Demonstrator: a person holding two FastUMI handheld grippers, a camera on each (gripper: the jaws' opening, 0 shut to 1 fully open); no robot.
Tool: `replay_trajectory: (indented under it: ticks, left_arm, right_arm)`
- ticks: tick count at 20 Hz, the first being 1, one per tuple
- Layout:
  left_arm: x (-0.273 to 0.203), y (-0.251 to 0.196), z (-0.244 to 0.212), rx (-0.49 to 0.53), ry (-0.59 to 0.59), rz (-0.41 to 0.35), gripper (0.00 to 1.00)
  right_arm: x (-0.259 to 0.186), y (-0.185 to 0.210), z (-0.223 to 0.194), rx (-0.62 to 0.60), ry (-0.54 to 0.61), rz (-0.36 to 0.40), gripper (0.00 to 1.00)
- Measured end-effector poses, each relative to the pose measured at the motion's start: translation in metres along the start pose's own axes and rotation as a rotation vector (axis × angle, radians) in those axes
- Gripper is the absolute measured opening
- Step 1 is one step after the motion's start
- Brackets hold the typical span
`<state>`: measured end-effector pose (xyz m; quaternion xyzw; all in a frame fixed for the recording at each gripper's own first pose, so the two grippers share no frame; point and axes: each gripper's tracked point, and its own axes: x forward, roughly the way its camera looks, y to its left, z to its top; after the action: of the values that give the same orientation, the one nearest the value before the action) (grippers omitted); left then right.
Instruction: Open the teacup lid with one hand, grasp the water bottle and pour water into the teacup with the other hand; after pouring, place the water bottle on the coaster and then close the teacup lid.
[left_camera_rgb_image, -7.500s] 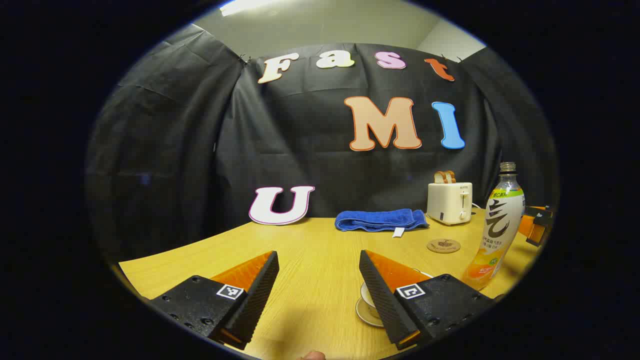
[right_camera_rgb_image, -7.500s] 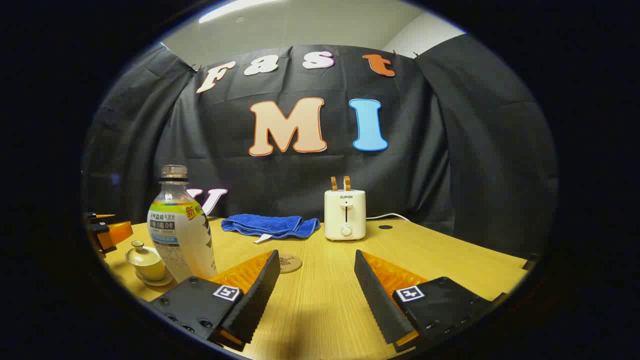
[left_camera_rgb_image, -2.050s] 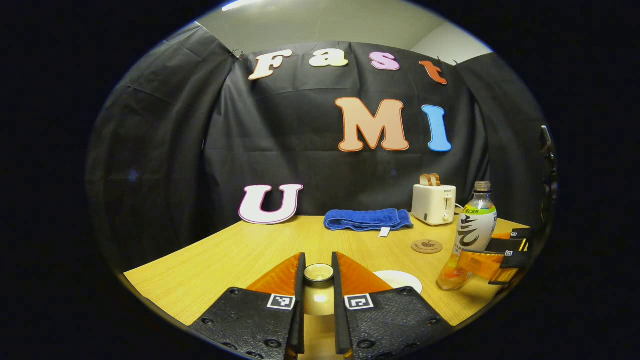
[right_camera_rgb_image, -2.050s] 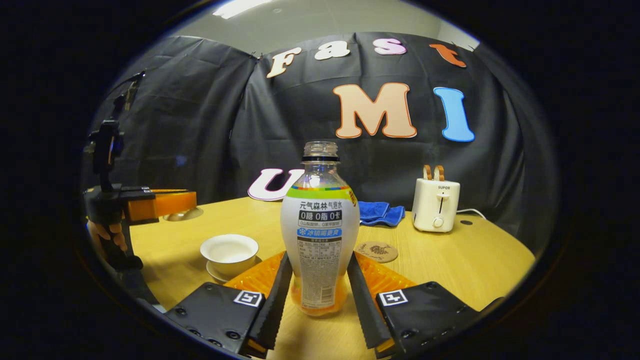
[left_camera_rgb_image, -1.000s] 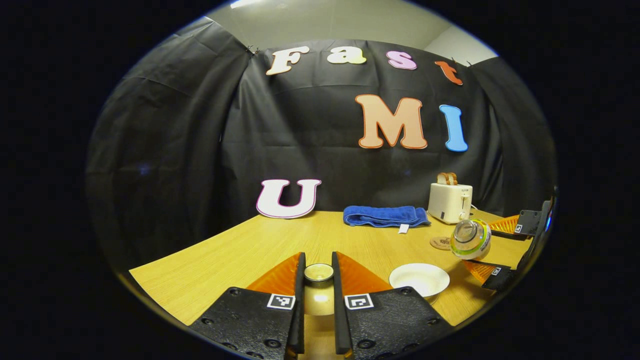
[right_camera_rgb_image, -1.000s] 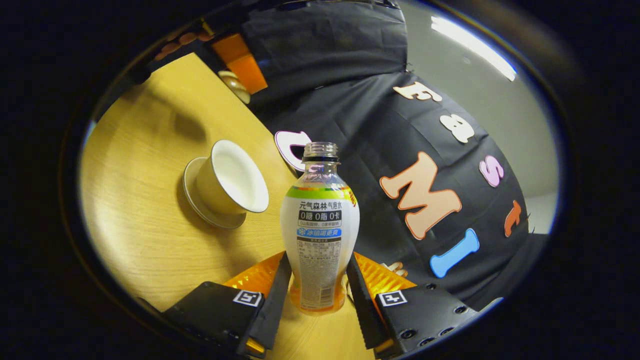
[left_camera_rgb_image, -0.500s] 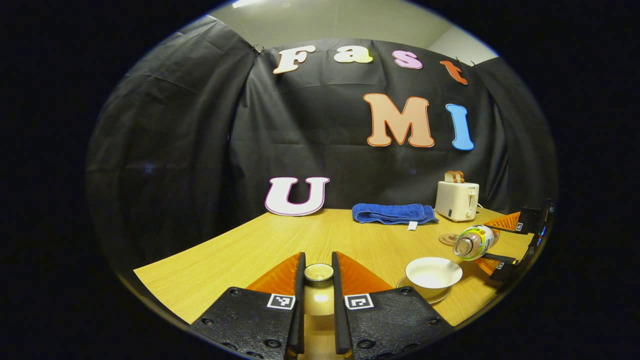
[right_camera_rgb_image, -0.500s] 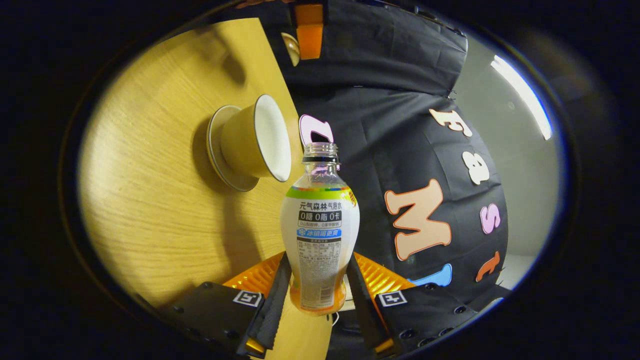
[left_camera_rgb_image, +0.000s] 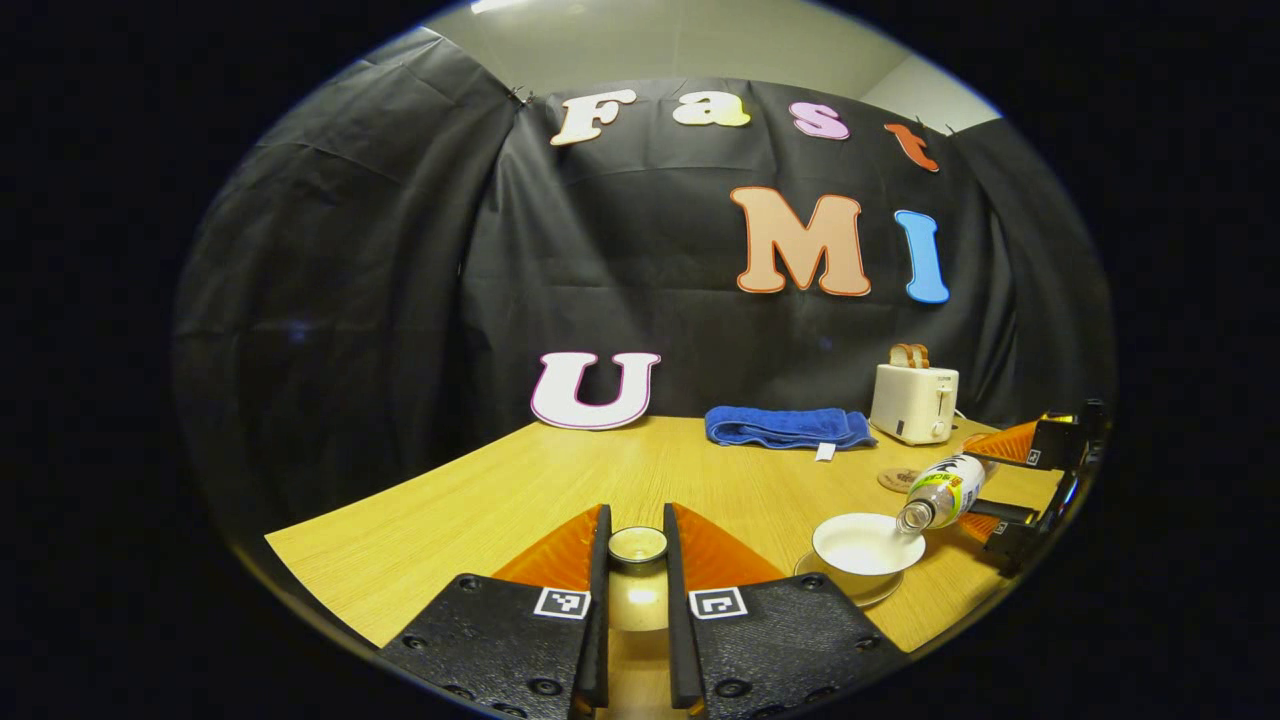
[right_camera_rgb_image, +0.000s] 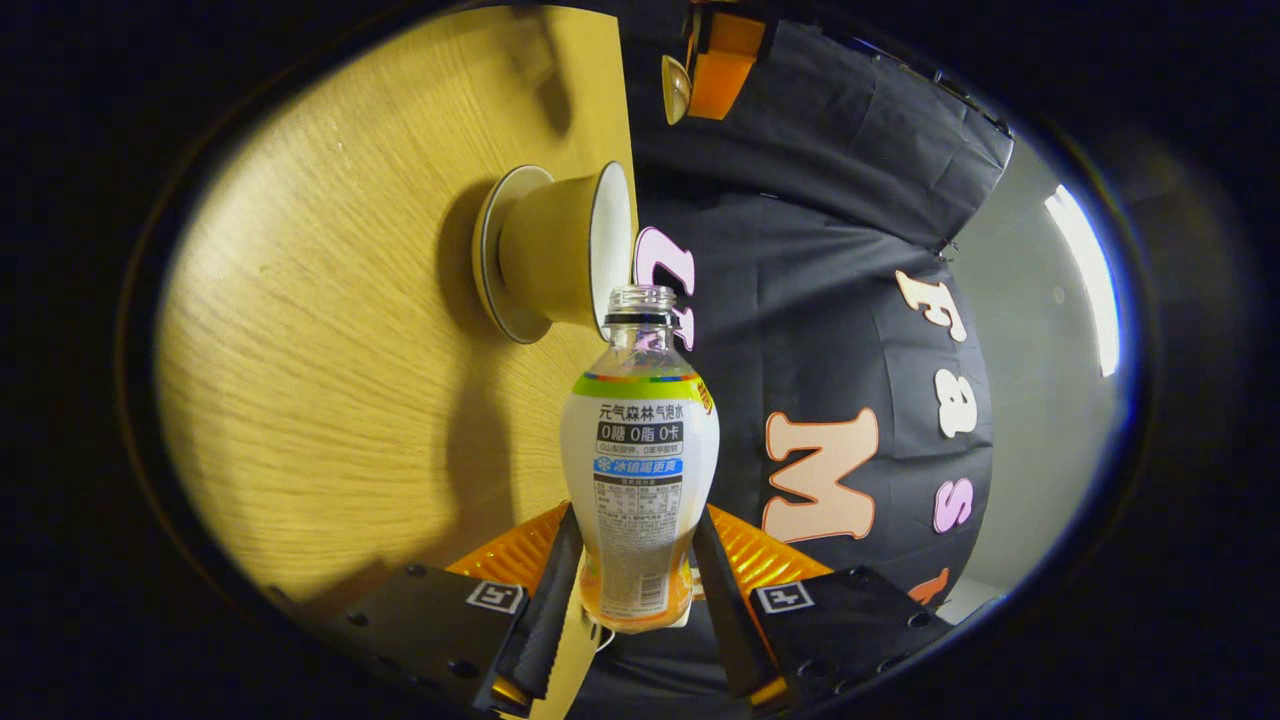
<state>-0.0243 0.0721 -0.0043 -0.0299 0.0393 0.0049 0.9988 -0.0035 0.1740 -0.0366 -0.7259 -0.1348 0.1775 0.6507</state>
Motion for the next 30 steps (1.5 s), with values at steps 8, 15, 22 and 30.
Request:
replay_trajectory:
  ticks: [8, 15, 22, 30]
  left_arm:
    - [-0.001, 0.007, -0.001, -0.012, 0.004, 0.014, 0.21]
    - [-0.004, 0.014, 0.000, -0.013, 0.002, 0.028, 0.21]
    - [-0.003, 0.016, 0.003, -0.010, -0.003, 0.036, 0.21]
    - [-0.005, 0.016, 0.007, -0.008, -0.013, 0.038, 0.21]
  right_arm:
    - [0.001, -0.007, 0.003, -0.110, -0.019, -0.011, 0.69]
    - [0.012, -0.020, 0.003, -0.186, -0.035, -0.015, 0.69]
    - [0.014, -0.024, 0.007, -0.261, -0.060, -0.010, 0.69]
    - [0.015, -0.030, 0.008, -0.345, -0.088, -0.003, 0.68]
